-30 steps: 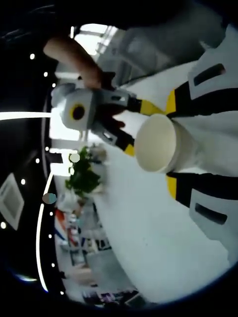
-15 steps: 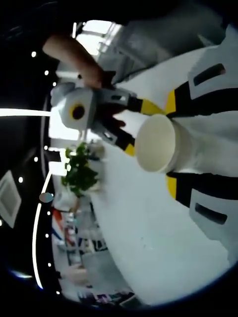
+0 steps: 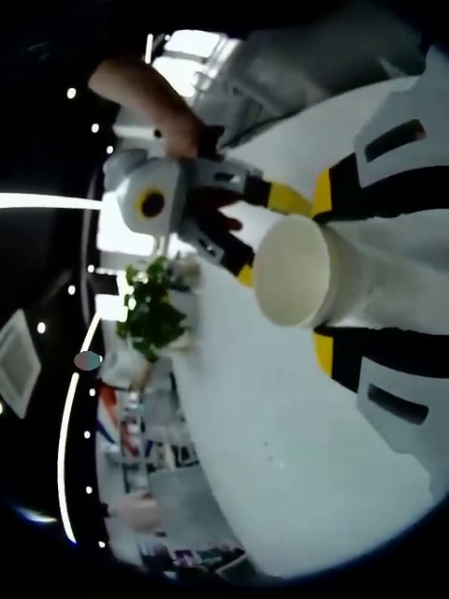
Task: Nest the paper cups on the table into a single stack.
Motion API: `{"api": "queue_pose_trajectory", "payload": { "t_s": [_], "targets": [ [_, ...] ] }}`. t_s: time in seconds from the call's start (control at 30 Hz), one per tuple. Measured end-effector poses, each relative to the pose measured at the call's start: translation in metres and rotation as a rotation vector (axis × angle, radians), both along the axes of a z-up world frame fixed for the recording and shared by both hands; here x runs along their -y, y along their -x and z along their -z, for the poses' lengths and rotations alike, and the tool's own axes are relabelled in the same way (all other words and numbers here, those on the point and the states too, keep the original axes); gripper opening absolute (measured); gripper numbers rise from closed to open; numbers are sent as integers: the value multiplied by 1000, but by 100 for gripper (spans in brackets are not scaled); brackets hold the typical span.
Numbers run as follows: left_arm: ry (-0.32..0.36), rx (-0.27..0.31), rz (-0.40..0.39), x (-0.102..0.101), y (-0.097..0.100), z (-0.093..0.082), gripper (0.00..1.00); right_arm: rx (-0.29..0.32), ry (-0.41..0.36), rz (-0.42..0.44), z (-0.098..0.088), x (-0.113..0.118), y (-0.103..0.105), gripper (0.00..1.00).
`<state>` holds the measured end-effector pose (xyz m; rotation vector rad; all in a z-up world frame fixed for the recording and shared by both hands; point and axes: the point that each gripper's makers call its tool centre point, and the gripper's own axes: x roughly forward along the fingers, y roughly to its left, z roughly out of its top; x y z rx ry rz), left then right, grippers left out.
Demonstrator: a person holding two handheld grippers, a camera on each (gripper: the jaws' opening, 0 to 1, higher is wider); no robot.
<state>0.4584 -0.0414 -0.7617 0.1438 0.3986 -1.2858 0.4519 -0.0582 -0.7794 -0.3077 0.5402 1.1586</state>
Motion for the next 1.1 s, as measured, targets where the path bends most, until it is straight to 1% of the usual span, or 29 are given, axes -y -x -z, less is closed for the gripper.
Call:
{"api": "queue_pose_trajectory", "payload": {
  "t_s": [0.13, 0.23, 0.37, 0.47, 0.6, 0.67, 0.77, 0.93, 1.1],
  "targets": [
    [-8, 2, -10, 0, -3, 1, 43, -5, -14, 18, -2, 1, -2, 38],
    [-9, 2, -12, 1, -3, 2, 43, -13, -16, 35, -1, 2, -5, 42],
    [-26, 21, -20, -1, -5, 2, 43, -21, -12, 47, 0, 4, -3, 46],
    [-42, 29, -28, -5, -5, 2, 42, -29, -3, 58, 2, 10, 1, 48],
    [-46, 38, -44, -14, -4, -2, 42, -30, 0, 75, 0, 18, 8, 49],
    [-47, 53, -51, -18, -2, -6, 41, -28, 0, 80, 0, 21, 12, 49],
    [-45, 54, -65, -24, 3, -11, 41, -32, 6, 86, 0, 24, 20, 49],
    [-45, 61, -88, -32, 13, -17, 40, -20, 13, 85, -7, 28, 37, 49],
    [-33, 49, -111, -40, 40, -22, 39, -8, 7, 97, -17, 36, 55, 49]
  ]
}}
